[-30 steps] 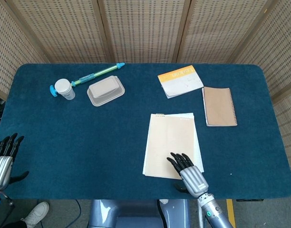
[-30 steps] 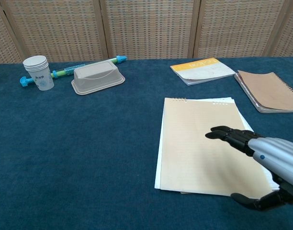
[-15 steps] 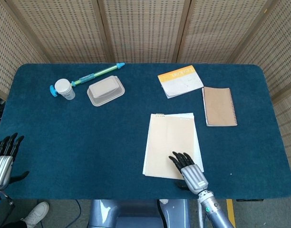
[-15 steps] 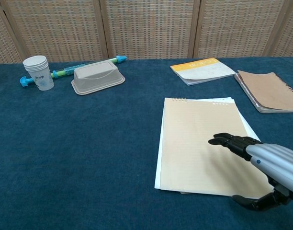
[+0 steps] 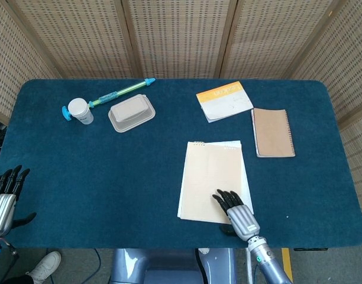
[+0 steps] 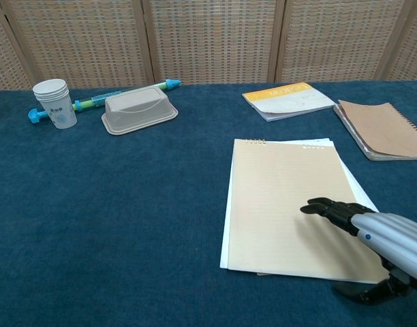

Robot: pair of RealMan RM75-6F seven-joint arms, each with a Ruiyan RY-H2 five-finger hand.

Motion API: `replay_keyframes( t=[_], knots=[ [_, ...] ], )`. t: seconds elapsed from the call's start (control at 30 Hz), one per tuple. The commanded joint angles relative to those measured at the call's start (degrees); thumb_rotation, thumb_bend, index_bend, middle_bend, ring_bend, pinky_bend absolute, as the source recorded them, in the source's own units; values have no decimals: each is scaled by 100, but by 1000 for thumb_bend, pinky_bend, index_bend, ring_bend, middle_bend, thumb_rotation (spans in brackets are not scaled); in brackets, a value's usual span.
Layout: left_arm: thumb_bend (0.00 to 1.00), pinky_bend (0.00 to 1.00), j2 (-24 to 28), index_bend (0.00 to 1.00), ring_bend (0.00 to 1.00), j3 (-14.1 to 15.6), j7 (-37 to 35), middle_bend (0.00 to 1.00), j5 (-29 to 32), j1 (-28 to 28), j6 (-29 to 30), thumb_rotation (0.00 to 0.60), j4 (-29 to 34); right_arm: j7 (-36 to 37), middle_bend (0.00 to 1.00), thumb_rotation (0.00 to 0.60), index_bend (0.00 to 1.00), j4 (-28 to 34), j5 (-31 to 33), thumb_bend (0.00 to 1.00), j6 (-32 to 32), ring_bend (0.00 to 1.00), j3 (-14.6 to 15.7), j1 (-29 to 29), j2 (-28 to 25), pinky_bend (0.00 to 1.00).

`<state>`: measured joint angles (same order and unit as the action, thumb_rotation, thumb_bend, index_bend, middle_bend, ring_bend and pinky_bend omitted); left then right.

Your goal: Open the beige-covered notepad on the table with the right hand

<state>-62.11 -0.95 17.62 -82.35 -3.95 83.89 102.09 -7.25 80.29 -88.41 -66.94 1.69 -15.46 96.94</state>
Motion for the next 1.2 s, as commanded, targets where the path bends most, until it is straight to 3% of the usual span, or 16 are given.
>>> replay_keyframes(
  t=[0.03, 0.3, 0.57, 0.83, 1.03, 1.2],
  knots=[
    [95, 80, -1, 0, 0, 0, 2, 0, 0, -5, -6, 600, 2, 12, 0, 600, 63, -36, 19, 457, 10, 0, 10, -5, 26, 0],
    [95, 80, -10, 0, 0, 4, 2, 0, -19, 2, 13, 600, -8, -2, 0, 600, 63, -183, 114, 479, 29, 0, -32, -30, 100, 0],
    [95, 80, -24, 0, 0, 23, 3, 0, -80, 0, 24, 600, -8, 126, 0, 600, 84, -390, 42, 666, -237, 0, -117, -11, 226, 0],
    [96, 80, -45, 0, 0, 23, -18, 0, -107, -2, 35, 600, -26, 461, 0, 600, 113, -551, -132, 723, -587, 0, -241, -37, 312, 0],
    [97, 80, -68, 0, 0, 25, -2, 0, -98, -6, 22, 600, -43, 429, 0, 600, 119, -534, -7, 721, -462, 0, -501, -238, 327, 0],
    [96, 81, -65, 0, 0, 13, -2, 0, -45, -22, -22, 600, -47, 145, 0, 600, 119, -337, 430, 719, 96, 0, -901, -603, 160, 0]
  ],
)
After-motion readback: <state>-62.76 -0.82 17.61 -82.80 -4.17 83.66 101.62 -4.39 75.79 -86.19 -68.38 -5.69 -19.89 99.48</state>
